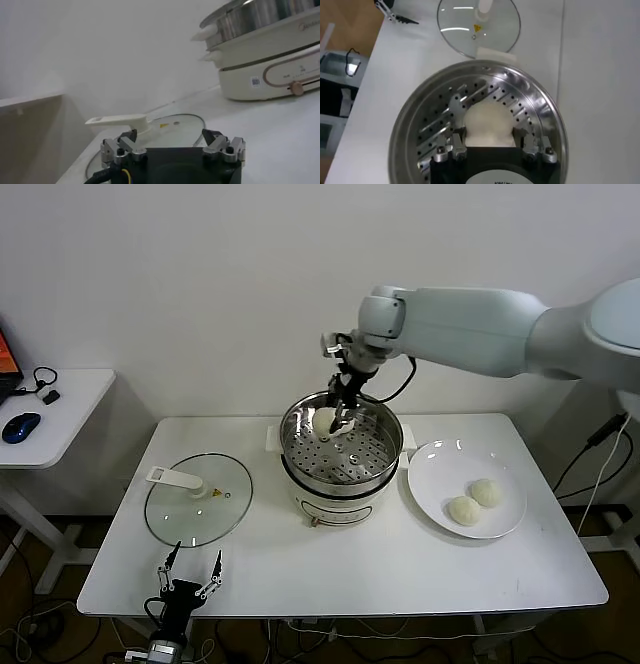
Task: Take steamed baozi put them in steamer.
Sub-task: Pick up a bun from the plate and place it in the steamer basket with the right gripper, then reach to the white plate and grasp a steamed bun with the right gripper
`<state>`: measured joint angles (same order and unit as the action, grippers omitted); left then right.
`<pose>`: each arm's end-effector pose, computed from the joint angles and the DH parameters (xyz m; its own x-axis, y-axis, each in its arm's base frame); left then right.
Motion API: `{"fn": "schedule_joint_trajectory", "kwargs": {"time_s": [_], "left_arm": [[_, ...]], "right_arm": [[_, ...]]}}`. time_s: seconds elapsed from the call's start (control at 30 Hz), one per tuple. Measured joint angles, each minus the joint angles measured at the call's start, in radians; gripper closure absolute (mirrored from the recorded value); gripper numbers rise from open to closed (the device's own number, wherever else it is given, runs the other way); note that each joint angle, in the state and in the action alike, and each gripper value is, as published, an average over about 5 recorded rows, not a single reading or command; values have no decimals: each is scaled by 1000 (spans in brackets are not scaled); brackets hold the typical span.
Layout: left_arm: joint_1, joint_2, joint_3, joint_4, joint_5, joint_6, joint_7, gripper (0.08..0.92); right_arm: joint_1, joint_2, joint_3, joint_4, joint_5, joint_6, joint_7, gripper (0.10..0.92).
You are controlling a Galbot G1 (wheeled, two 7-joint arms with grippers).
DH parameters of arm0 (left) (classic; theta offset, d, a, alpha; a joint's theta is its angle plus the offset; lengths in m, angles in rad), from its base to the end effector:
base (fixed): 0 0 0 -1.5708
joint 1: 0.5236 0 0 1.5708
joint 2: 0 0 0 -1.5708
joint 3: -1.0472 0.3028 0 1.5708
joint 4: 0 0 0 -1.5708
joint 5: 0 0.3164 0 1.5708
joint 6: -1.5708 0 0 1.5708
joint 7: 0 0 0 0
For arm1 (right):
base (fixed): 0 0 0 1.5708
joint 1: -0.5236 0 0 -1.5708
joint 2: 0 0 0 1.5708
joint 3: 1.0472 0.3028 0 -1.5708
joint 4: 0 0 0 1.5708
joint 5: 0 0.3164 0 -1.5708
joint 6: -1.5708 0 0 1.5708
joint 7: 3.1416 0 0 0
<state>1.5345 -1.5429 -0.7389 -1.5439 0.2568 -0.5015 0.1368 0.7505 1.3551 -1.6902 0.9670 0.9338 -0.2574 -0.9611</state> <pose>0.1282 0.0762 -0.4180 -0.9948 0.0703 0.0737 0.0910 0.9381 0.3343 0.5378 0.1004 -0.0361 -0.1197 -0.2897 0.9496 -0.9737 -0.1527 -0.1693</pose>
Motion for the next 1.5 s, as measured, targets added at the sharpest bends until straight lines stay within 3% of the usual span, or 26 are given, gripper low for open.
{"fn": "schedule_joint_trajectory", "kwargs": {"time_s": [0.53, 0.83, 1.13, 1.5], "left_arm": [[0, -2, 0, 5, -1, 2, 0, 177], [3, -2, 0, -5, 0, 4, 0, 177], [14, -2, 1, -18, 4, 5, 0, 177], [26, -4, 12, -33, 15, 5, 2, 177]], "right_arm": [[-145, 76, 56, -126, -75, -2, 1, 394], [-152, 83, 79, -152, -80, -2, 6, 216], [-43, 15, 18, -78, -45, 26, -44, 202], [134, -179, -108, 72, -48, 93, -119, 203]]}}
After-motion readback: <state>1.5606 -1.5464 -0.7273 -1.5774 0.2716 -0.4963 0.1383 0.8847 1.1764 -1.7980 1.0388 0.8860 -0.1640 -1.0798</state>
